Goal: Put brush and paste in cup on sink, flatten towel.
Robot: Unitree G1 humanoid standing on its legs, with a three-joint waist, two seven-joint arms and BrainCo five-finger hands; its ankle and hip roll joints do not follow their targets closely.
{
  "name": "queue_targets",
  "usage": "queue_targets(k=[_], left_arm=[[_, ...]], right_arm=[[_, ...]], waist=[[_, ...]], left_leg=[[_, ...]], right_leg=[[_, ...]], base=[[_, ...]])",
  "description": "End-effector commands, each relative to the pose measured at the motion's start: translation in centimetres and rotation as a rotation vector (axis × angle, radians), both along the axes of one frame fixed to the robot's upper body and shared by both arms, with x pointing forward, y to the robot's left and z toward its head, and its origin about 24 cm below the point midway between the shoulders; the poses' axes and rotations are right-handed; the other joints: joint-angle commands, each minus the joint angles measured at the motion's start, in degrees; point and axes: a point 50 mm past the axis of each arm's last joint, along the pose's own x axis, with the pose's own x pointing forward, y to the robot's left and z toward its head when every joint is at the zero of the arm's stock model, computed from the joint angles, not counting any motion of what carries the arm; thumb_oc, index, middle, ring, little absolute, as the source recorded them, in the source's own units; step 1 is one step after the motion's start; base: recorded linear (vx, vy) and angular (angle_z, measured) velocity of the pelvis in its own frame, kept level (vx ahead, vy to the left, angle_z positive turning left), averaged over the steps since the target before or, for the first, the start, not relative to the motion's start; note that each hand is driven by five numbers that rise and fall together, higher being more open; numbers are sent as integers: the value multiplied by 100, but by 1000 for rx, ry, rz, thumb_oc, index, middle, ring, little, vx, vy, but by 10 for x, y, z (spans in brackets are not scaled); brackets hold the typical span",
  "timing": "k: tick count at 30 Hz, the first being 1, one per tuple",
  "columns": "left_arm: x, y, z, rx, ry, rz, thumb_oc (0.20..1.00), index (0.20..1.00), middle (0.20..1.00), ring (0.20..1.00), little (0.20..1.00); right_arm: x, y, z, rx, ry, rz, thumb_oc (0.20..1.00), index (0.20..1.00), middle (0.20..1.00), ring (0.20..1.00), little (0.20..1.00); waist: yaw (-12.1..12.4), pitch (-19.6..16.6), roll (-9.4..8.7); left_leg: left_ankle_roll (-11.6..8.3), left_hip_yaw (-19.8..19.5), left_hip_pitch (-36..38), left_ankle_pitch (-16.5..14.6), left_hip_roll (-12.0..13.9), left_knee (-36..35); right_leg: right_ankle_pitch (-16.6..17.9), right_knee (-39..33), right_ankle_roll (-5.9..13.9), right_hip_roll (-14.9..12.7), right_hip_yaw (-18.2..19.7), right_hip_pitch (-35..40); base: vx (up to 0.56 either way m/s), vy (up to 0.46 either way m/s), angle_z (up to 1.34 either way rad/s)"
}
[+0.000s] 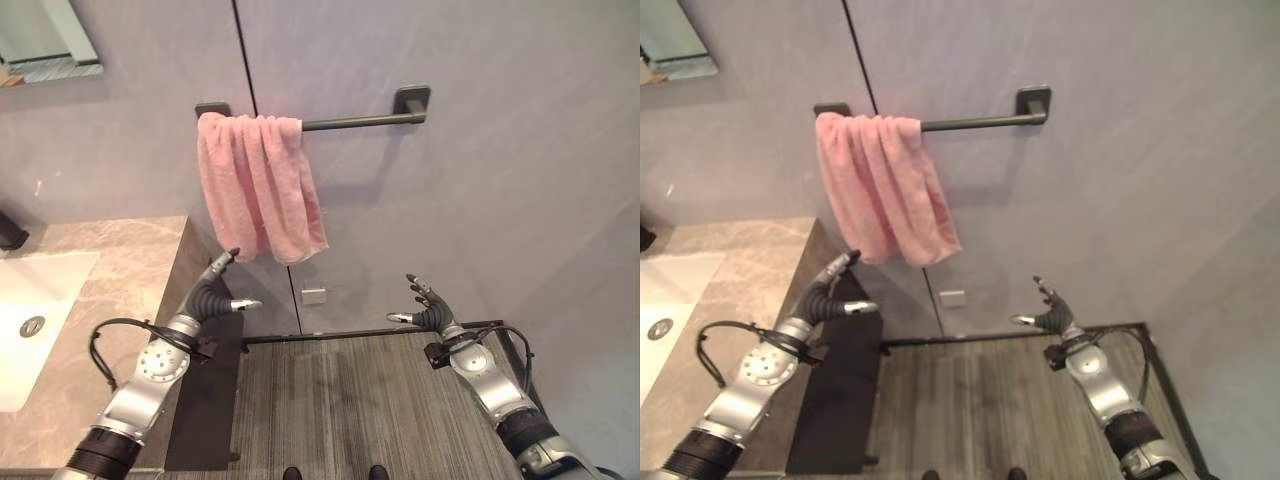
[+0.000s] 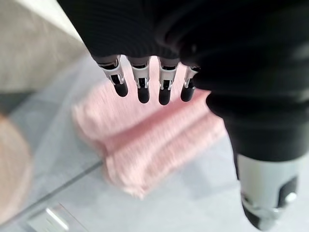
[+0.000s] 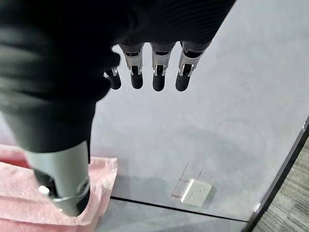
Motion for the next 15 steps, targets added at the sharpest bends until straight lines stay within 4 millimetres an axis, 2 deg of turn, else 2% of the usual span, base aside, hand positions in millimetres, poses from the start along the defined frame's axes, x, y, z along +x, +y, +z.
queue_targets(k=[1, 3, 5, 7, 10, 11, 15], left_arm=[[7, 18, 54, -5, -191, -8, 1000, 1000, 1000, 1000, 1000], [9, 28, 66, 2, -224, 21, 1000, 1000, 1000, 1000, 1000], [10, 34, 72, 17, -240, 39, 1000, 1000, 1000, 1000, 1000], [15, 45, 89, 60, -297, 91, 1000, 1000, 1000, 1000, 1000], [19, 48, 100, 67, -336, 103, 1000, 1000, 1000, 1000, 1000], [26, 55, 106, 79, -349, 142, 1000, 1000, 1000, 1000, 1000], [45, 54, 115, 31, -376, 167, 1000, 1000, 1000, 1000, 1000]], right_arm=[[25, 26, 32, 67, -118, 67, 1000, 1000, 1000, 1000, 1000], [36, 38, 49, 73, -166, 105, 1000, 1000, 1000, 1000, 1000], [41, 43, 56, 71, -188, 119, 1000, 1000, 1000, 1000, 1000], [54, 62, 79, 74, -252, 166, 1000, 1000, 1000, 1000, 1000], [60, 70, 92, 66, -289, 180, 1000, 1000, 1000, 1000, 1000], [66, 75, 107, 50, -331, 196, 1000, 1000, 1000, 1000, 1000], [74, 86, 127, 38, -386, 206, 1000, 1000, 1000, 1000, 1000]], waist=[[119, -73, -374], [177, -9, -367], [197, 15, -365], [291, 116, -354], [328, 159, -348], [322, 211, -333], [303, 319, -299]], left_leg=[[-205, -54, -264, 47, 49, 73], [-221, -84, -394, 104, 45, 51], [-230, -96, -471, 131, 38, 45], [-247, -132, -680, 211, 16, 17], [-253, -142, -806, 242, -2, 13], [-259, -156, -930, 273, -20, 13], [-271, -189, -1147, 331, -59, 13]], right_leg=[[387, 302, 657, -947, -175, -287], [441, 287, 660, -959, -201, -380], [466, 282, 665, -964, -220, -443], [572, 253, 679, -997, -263, -615], [645, 236, 690, -1022, -280, -707], [721, 224, 707, -1055, -304, -793], [838, 228, 737, -1120, -373, -942]], base=[[-46, 1, 5], [-60, 0, 2], [-59, 1, 11], [-103, 7, 15], [-42, 18, 6], [-30, 27, 6], [-20, 37, 3]])
